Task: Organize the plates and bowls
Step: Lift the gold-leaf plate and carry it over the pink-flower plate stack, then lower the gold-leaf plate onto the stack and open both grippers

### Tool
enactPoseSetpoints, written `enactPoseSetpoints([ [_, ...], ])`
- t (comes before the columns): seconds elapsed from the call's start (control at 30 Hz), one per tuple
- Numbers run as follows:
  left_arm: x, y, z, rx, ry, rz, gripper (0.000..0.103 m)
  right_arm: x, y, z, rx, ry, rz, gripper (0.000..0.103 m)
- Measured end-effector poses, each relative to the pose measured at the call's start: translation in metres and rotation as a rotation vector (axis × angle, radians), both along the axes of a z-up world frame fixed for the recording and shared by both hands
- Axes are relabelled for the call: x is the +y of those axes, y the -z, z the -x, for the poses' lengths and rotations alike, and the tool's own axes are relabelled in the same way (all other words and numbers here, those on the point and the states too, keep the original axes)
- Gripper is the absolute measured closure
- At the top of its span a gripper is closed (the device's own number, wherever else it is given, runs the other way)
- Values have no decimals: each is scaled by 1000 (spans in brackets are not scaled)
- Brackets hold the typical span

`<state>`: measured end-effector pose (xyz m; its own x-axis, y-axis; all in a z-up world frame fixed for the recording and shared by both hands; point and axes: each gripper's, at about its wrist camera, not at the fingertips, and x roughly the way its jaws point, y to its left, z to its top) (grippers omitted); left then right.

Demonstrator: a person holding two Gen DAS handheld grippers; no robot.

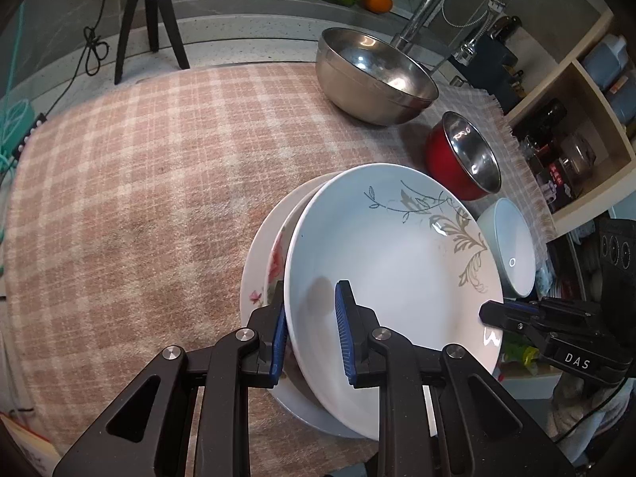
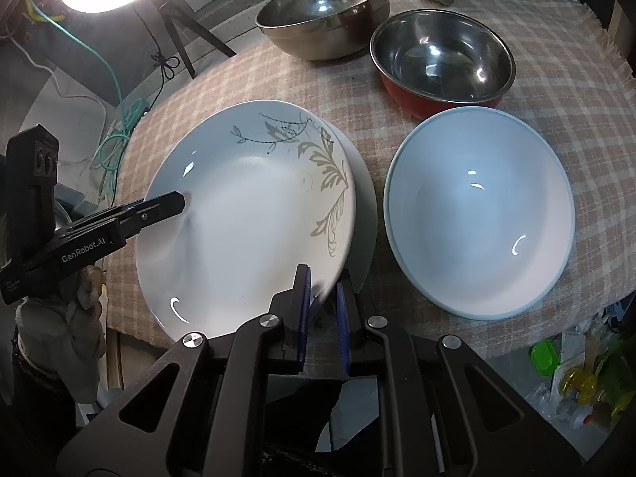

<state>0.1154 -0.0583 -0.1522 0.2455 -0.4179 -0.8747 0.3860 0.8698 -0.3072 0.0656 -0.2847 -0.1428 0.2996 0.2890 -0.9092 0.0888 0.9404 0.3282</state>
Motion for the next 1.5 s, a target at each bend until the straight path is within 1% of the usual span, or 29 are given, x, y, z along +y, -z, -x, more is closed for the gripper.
enactPoseSetpoints([
  [0.5, -4, -2, 1, -33, 22, -58, 82, 7, -1, -3, 2, -33, 54, 89],
  [0.97, -9, -5, 5, -62, 38, -105, 82, 8, -2, -4, 1, -38, 70, 88],
  [1.17, -13, -7, 6, -103, 54, -170, 82, 9, -3, -3, -2, -40, 68, 88],
  [1.33, -10, -6, 5, -94, 55, -156, 82, 11, -6, -4, -6, -44, 82, 88],
  [1.4, -10, -6, 4, -88, 51, -149, 82, 12, -6, -5, -5, -52, 89, 86],
  [1.5, -10, -6, 4, -87, 52, -149, 82, 15, -7, -5, -3, -67, 103, 85],
])
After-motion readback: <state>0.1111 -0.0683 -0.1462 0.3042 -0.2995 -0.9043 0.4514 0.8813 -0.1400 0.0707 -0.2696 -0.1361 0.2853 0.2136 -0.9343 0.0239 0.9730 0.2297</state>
